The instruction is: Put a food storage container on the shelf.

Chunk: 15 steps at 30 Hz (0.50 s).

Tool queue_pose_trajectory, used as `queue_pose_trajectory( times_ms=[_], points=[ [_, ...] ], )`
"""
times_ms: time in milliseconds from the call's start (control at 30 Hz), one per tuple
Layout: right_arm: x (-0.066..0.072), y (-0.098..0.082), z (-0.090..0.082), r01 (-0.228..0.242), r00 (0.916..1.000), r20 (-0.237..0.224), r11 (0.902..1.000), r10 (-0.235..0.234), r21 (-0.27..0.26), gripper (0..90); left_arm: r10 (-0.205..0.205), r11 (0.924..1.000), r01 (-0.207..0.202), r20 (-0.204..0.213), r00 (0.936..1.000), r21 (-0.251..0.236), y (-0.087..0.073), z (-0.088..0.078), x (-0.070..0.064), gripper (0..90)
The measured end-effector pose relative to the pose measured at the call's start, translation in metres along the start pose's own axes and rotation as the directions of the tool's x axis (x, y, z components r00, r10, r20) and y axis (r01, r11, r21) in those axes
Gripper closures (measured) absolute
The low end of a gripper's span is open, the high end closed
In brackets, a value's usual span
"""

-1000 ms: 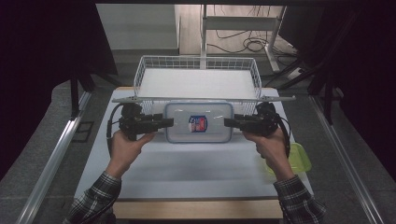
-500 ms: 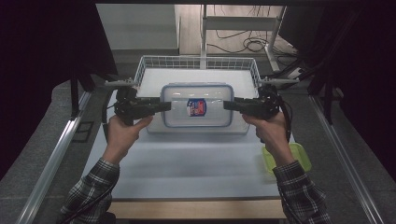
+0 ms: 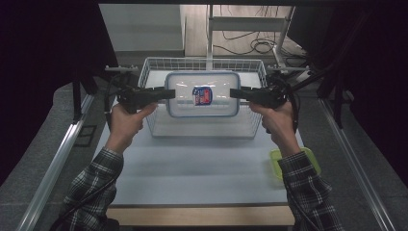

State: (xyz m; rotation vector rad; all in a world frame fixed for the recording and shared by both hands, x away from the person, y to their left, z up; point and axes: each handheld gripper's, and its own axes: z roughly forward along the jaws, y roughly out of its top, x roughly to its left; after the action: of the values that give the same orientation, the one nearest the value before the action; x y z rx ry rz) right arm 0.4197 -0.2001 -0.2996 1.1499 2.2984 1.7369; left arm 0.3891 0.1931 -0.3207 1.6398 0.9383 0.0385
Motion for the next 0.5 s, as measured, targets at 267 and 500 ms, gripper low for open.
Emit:
queue_pose_trajectory(
  times_ms=[267, 500],
  points=[
    [-0.006, 0.014, 0.005, -0.019, 0.9998, 0.004, 0.9997, 0.019, -0.019, 52.3, -0.001, 1.0000, 0.001, -0.002, 1.0000, -0.006, 0.017, 0.004, 0.008, 51.6],
    [-0.017, 0.025, 0.015, -0.038, 0.9993, 0.005, 0.9989, 0.038, -0.027, 52.0, -0.015, 0.9998, 0.015, -0.006, 0.9999, -0.011, 0.028, 0.009, 0.019, 51.5]
  ],
)
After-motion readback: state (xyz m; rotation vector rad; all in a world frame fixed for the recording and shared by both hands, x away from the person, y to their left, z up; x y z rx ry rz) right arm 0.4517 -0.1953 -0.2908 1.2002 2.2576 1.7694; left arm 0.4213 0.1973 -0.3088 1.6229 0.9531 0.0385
